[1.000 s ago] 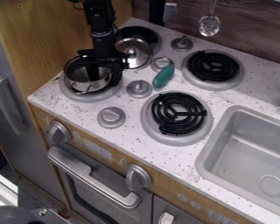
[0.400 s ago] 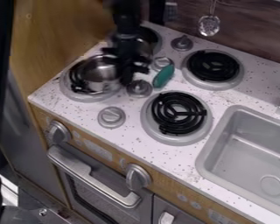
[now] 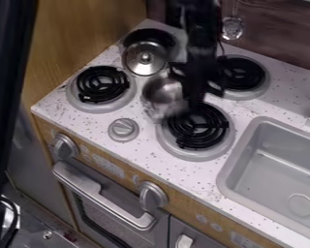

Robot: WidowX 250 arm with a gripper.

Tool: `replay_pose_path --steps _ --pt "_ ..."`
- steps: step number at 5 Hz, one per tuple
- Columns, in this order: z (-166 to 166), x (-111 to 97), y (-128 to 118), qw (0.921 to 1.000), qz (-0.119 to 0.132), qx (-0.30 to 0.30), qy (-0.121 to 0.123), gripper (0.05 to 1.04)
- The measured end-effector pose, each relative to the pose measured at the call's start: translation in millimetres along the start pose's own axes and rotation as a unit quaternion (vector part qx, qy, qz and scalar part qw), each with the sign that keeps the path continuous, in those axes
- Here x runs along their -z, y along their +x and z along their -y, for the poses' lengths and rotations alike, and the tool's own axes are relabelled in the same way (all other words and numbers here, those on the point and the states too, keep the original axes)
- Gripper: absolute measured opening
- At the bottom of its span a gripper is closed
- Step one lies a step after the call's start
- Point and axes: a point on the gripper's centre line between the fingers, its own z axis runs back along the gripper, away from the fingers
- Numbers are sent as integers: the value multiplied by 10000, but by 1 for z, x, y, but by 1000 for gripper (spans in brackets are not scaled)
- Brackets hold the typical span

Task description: Moves the pot to the lower right burner

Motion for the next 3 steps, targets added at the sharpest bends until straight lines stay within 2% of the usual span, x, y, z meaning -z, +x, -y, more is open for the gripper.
replay_pose_path --steps 2,3 --pt "23 13 -6 9988 -255 409 -75 71" --pt "35 15 3 9982 -198 568 -78 71"
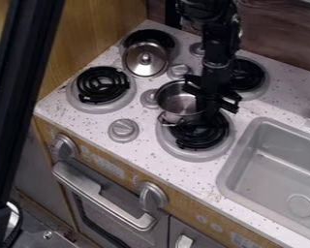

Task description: Moves the pot to the lower right burner

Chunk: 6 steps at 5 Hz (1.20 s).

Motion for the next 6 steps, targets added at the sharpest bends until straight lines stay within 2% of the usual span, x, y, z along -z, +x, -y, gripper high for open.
replay_pose_path --steps 1,3,4,5,6 --pt "10 0 1 9999 3 123 4 71" --pt "29 1 -27 9999 -105 9 -17 71" --pt "33 2 -36 9998 -139 -93 -105 86" --pt "35 4 -38 9996 -142 -119 -189 172" --pt "35 1 -36 9994 -260 -132 -167 400"
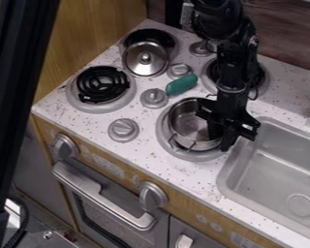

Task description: Moves the pot to the lower right burner

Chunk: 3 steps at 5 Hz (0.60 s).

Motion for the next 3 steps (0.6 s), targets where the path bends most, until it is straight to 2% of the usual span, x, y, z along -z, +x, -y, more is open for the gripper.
replay_pose_path --steps 1,2,3 --pt "-2 -7 0 9991 -75 -295 304 715" --pt "7 -39 4 9975 301 -523 376 965" --pt "14 -42 0 9966 393 -713 105 995"
